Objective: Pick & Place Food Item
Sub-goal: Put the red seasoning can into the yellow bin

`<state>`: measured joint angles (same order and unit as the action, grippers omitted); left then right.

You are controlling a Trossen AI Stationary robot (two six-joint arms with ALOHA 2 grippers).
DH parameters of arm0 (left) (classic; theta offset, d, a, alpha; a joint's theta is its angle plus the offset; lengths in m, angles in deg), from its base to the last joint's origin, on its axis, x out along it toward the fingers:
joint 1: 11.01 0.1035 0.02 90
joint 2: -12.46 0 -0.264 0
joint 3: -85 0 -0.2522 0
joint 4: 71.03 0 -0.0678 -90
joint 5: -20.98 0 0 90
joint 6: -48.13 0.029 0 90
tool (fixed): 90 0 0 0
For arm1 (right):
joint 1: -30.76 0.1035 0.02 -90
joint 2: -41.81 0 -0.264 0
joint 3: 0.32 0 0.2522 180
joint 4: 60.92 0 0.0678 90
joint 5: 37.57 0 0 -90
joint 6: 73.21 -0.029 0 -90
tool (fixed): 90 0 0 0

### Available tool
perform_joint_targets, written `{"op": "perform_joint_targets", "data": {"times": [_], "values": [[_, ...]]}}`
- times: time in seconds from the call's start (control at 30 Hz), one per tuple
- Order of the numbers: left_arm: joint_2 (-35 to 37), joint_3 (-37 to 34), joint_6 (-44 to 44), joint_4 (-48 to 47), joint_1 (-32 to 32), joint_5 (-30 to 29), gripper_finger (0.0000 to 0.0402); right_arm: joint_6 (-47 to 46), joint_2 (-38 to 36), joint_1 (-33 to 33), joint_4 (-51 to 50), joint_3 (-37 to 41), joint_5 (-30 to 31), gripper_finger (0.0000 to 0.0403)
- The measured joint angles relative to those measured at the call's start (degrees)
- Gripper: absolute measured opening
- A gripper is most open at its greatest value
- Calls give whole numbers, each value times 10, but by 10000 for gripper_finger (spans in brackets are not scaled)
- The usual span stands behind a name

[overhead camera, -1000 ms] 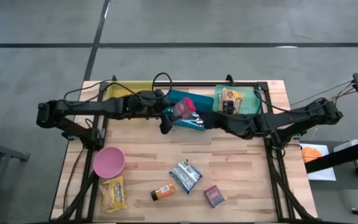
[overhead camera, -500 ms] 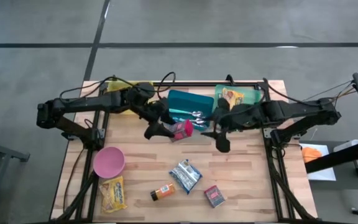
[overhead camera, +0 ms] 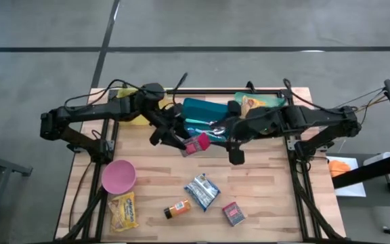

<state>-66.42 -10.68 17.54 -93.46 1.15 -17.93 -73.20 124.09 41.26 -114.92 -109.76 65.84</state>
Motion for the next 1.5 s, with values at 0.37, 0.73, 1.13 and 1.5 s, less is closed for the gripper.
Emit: {"op": "perform_joint_targets", "data": {"times": [0.37, 0.73, 1.13, 1.5], "values": [[45, 0, 2, 130, 12, -202, 298, -198, -91, 48, 290, 106, 201, 255], [24, 0, 201, 18, 4, -641, 298, -346, -34, 65, 300, 109, 461, 255], [19, 0, 303, 26, -11, -662, 298, -499, -8, -2, 298, 103, 420, 255], [17, 0, 351, -3, -16, -666, 298, -596, 3, -45, 262, 103, 321, 235]]}}
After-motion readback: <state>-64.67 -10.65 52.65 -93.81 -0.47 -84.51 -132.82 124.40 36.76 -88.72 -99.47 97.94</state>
